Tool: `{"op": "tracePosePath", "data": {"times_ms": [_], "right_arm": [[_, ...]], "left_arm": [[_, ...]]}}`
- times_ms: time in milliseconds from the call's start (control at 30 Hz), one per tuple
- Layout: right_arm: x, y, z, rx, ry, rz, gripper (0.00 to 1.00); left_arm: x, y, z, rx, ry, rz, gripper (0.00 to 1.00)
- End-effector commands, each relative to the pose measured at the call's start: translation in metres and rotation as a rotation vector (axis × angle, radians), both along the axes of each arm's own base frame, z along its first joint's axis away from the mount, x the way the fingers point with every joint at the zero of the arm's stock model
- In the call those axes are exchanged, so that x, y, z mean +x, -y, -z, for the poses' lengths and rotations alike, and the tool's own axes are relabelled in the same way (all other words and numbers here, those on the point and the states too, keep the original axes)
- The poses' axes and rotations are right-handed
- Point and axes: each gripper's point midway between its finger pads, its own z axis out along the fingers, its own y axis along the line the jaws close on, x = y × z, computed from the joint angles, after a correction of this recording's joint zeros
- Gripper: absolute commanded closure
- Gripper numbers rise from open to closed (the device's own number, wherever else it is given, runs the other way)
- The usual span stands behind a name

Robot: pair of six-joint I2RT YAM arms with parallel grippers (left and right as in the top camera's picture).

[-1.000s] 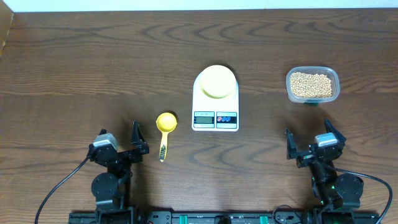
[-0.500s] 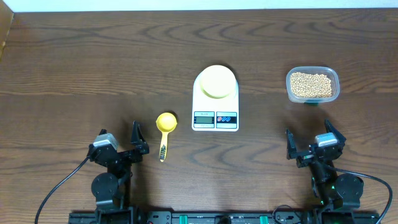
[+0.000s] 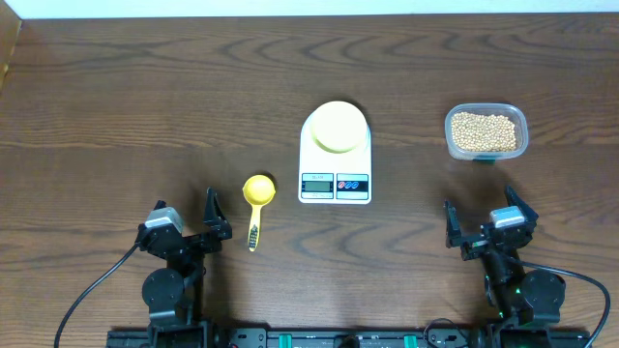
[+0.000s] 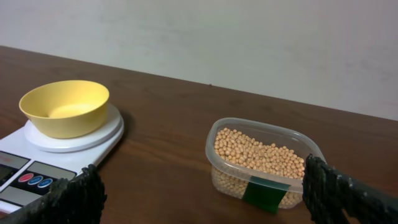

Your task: Scoop item into bowl and weigh 50g on scale

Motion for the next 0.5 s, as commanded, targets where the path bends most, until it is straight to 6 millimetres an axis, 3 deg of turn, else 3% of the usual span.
{"op": "tracePosePath", "data": {"times_ms": [0, 167, 300, 467], "right_arm": [[0.0, -0.001, 0.003, -0.007, -0.007, 0.0, 0.01], [0.0, -0.001, 0.002, -0.007, -0.006, 0.0, 0.01], [0.0, -0.001, 0.003, -0.007, -0.007, 0.0, 0.01], [0.0, 0.0, 0.003, -0.007, -0.007, 0.0, 0.01]], "left_arm": [[-0.001, 0.0, 0.015, -0.014, -0.049, -0.002, 0.02], [0.0, 0.005, 0.009, -0.053, -0.022, 0.023, 0.02], [0.001, 0.034, -0.031, -0.072, 0.124, 0.196, 0.02], [-0.005, 0.037, -0.065, -0.071, 0.208, 0.215, 0.02]]}}
